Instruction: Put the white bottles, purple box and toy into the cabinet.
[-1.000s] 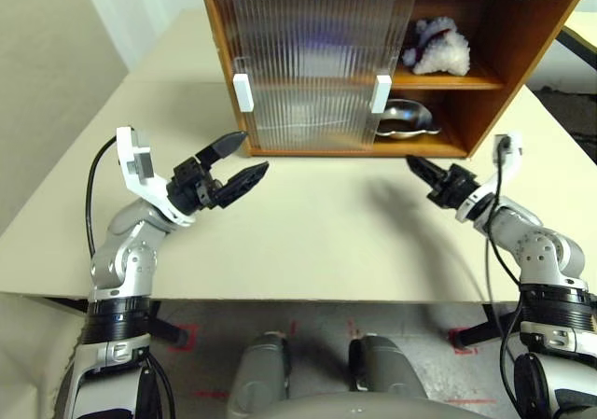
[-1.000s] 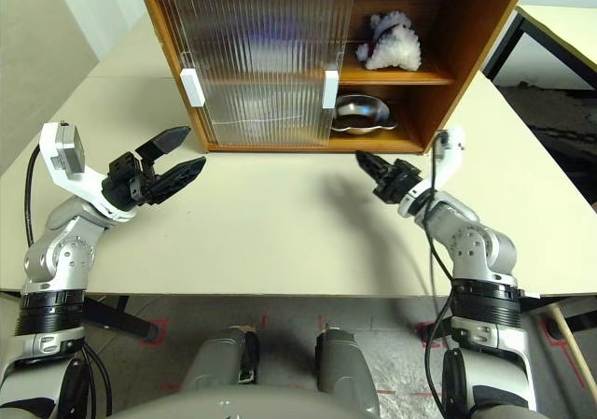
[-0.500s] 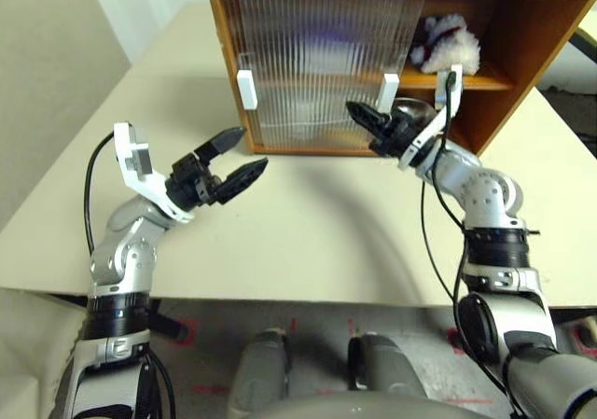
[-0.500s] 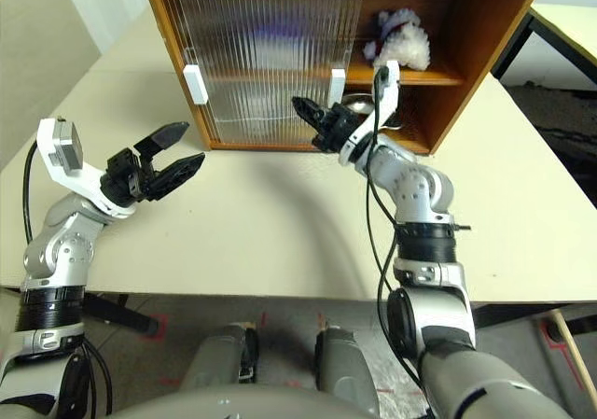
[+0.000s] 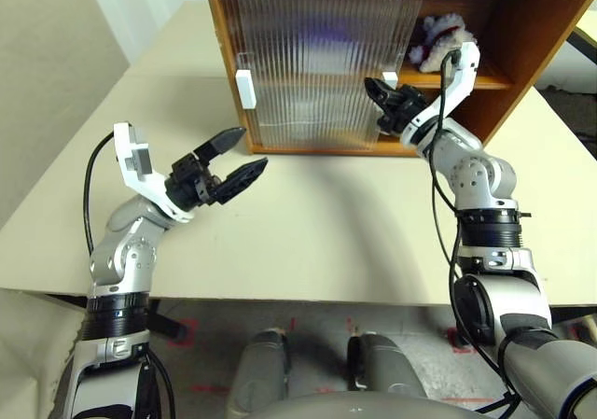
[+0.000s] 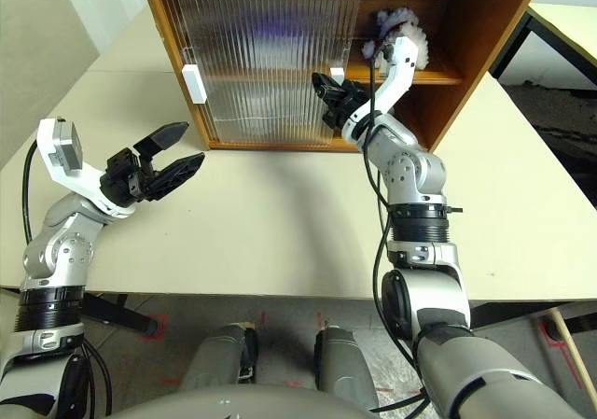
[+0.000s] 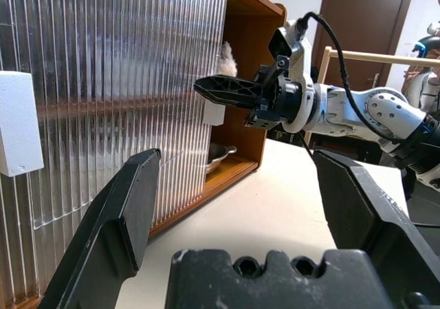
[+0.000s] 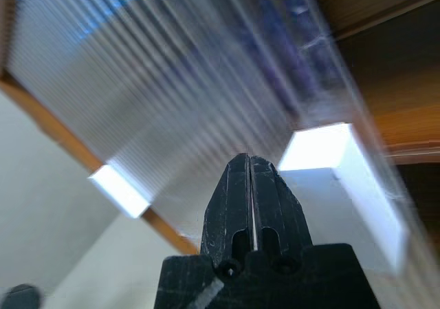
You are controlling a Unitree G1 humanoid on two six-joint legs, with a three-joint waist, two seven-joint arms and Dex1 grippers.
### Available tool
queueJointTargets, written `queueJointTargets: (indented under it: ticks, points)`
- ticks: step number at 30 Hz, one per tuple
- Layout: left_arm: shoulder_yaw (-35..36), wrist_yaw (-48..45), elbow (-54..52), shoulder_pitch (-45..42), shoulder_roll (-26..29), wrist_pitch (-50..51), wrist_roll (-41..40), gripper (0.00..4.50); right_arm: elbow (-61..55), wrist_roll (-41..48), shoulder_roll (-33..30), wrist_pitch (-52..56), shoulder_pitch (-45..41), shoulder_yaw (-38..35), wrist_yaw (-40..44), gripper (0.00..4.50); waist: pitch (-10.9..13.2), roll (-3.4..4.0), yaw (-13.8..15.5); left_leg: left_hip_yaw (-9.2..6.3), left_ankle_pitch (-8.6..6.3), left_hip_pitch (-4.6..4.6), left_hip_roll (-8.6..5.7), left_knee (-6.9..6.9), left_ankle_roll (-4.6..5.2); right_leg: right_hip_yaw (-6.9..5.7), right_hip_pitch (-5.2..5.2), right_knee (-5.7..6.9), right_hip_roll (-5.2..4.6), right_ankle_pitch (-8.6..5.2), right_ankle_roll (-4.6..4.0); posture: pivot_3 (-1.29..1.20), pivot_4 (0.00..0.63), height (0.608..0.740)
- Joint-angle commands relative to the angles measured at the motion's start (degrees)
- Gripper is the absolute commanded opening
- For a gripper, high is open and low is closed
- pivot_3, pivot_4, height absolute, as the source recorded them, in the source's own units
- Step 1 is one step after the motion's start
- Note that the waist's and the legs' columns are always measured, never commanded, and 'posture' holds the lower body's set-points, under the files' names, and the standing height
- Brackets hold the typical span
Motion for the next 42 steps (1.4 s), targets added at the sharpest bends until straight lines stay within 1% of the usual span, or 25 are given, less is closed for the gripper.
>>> queueJointTargets:
  ticks: [1, 10, 22, 30, 34, 42]
  points:
    - [-0.37, -0.48, 1.14, -0.45, 0.29, -0.04, 0.38, 4.5, -1.14, -1.08, -0.96, -1.17, 1.82, -1.57, -1.57, 0.05, -0.02, -0.03, 0.03, 0.01, 0.0, 0.0, 0.0, 0.01, 0.01, 0.0, 0.01, 0.0, 0.0, 0.0, 0.0, 0.14, 0.003, 0.74]
    - [-0.63, -1.06, 1.92, -0.98, 0.25, -0.21, 0.4, 4.5, -2.16, -2.15, -3.92, -1.11, 4.34, -2.69, -2.64, 0.05, -0.05, -0.08, 0.05, 0.04, 0.01, -0.01, 0.0, 0.16, -0.01, -0.01, 0.06, 0.0, -0.04, 0.08, 0.12, 0.13, 0.003, 0.74]
    - [-0.64, -1.28, 2.02, -1.0, -0.03, -0.37, 0.42, 4.5, -1.14, -3.57, -6.57, -2.4, 4.51, -4.69, -4.87, 0.05, -0.06, -0.08, 0.05, 0.05, 0.04, -0.01, 0.0, 0.26, 0.0, -0.01, 0.07, 0.0, -0.05, 0.15, 0.12, 0.13, 0.0, 0.74]
    - [-0.88, -1.36, 2.13, -1.21, -0.13, -0.32, 0.47, 4.5, 0.2, -4.42, -7.93, -4.63, 4.78, -6.53, -5.31, 0.05, -0.06, -0.08, -0.1, 0.09, 0.06, 0.0, 0.0, 0.29, 0.02, 0.0, 0.07, 0.0, -0.05, 0.2, 0.03, 0.12, 0.0, 0.74]
    - [-0.92, -1.41, 2.31, -1.44, -0.12, -0.38, 0.54, 4.5, 1.55, -5.54, -9.93, -6.15, 5.41, -7.09, -4.92, 0.05, -0.06, -0.08, 0.04, 0.13, 0.12, -0.01, -0.01, 0.31, 0.06, 0.0, 0.08, 0.0, -0.06, 0.21, 0.02, 0.12, 0.0, 0.74]
    - [-1.17, -1.44, 2.47, -1.57, -0.33, -0.41, 0.61, 4.5, 2.79, -6.41, -11.93, -8.08, 7.1, -8.71, -5.01, 0.05, -0.08, -0.07, -0.2, 0.18, 0.14, 0.02, -0.01, 0.31, 0.09, 0.02, 0.09, -0.01, -0.02, 0.22, 0.03, 0.12, 0.0, 0.74]
